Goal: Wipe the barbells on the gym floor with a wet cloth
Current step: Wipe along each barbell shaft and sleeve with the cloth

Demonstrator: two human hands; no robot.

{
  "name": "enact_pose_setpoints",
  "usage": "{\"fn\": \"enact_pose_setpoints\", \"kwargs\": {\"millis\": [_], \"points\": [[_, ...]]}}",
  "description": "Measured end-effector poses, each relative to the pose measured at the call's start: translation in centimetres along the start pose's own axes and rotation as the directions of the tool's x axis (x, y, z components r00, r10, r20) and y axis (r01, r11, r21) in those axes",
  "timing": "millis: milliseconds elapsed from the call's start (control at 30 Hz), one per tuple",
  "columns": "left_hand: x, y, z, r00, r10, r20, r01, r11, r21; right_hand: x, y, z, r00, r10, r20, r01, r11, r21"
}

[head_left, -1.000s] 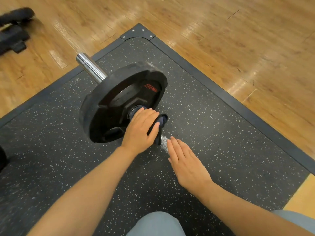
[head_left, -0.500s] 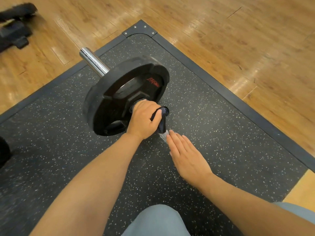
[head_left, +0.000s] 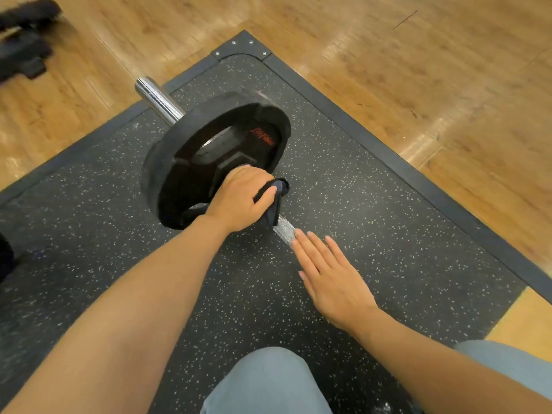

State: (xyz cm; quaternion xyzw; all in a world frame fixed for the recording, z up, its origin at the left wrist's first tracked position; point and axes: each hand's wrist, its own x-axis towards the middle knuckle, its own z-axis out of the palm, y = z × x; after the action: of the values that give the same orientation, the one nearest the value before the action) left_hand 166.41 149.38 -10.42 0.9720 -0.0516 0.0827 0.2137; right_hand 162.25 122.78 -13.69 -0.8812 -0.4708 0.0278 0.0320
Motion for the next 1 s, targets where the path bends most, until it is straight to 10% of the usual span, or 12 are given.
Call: {"fn": "enact_pose_setpoints", "kwargs": {"millis": [267, 433, 667, 867, 1000], "points": [[-3.1, 4.3, 3.5, 0.950, -0.167, -0.265, 0.185, 0.982, 0.046, 0.1, 0.0, 0.3, 1.000, -0.015, 0.010, 0.015, 1.000, -0.011], [-2.1, 0.8, -0.2, 0.998, 0.053, -0.046, -0.052, 0.998, 0.031, 0.1, 0.1, 0.1, 1.000, -0.016, -0.008, 0.016, 1.000, -0.002], [-1.2, 3.0, 2.2, 0.967, -0.173, -0.188, 0.167, 0.985, -0.048, 0.0, 0.3, 0.2, 1.000, -0.010, -0.004, 0.010, 1.000, -0.003], [-1.9, 0.3, -0.3, 0.991, 0.112, 0.069, -0.114, 0.993, 0.035, -0.1, 0.2, 0.3, 1.000, -0.012, -0.024, 0.013, 1.000, 0.007], [0.4, 1.2, 0.5, 0.990, -0.109, -0.095, 0.103, 0.993, -0.060, 0.0, 0.3, 0.4, 0.999, -0.011, -0.034, 0.012, 1.000, 0.013]]}}
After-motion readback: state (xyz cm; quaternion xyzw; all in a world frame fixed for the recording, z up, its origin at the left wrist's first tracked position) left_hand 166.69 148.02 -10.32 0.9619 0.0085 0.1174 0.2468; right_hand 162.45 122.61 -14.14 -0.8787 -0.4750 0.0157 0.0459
